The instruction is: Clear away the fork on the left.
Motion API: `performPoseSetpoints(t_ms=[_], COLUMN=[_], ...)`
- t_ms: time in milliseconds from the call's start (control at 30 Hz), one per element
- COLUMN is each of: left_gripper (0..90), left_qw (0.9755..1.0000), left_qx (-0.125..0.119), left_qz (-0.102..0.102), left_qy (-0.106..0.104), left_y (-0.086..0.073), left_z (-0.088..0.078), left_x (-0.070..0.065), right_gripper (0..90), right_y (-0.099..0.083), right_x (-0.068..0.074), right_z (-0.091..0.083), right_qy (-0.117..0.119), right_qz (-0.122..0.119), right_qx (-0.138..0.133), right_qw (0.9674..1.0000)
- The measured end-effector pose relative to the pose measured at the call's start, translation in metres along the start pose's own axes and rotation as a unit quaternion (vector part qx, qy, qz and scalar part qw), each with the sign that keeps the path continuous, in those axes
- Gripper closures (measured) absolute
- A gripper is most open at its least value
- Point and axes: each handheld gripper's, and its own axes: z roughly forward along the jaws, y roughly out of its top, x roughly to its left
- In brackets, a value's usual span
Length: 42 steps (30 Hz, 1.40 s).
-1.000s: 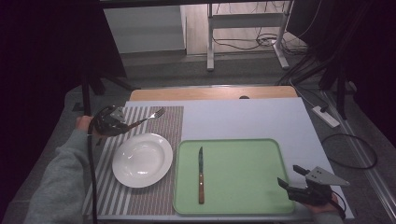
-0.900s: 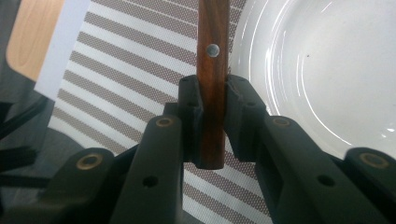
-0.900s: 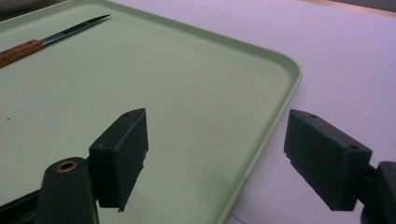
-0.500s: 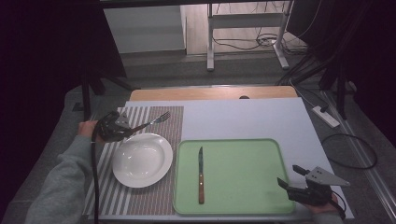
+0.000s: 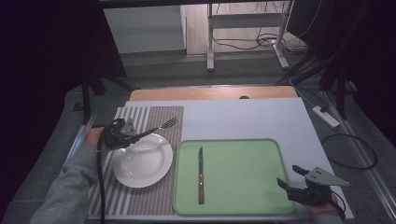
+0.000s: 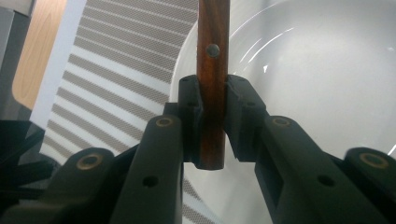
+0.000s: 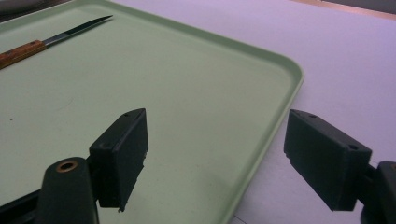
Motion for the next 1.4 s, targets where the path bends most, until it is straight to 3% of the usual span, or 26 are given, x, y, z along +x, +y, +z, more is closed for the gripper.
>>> performPoseSetpoints(t_ms=[600, 1400], left_gripper=[76.0, 76.0], left_qw=[0.9979, 0.9937], left_qx=[-0.059, -0.104], left_qz=[-0.023, -0.030], left_qy=[-0.015, -0.030], left_y=[0.006, 0.026], left_z=[-0.002, -0.001], left_x=[-0.029, -0.059], right_gripper=[22.0, 22.1], right_y=[0.001, 0.002], right_x=[0.002, 0.003], right_z=[0.000, 0.001], right_qy=[-0.003, -0.003], right_qz=[-0.002, -0.003], right_qx=[0.000, -0.002], right_qw=[1.0000, 1.0000])
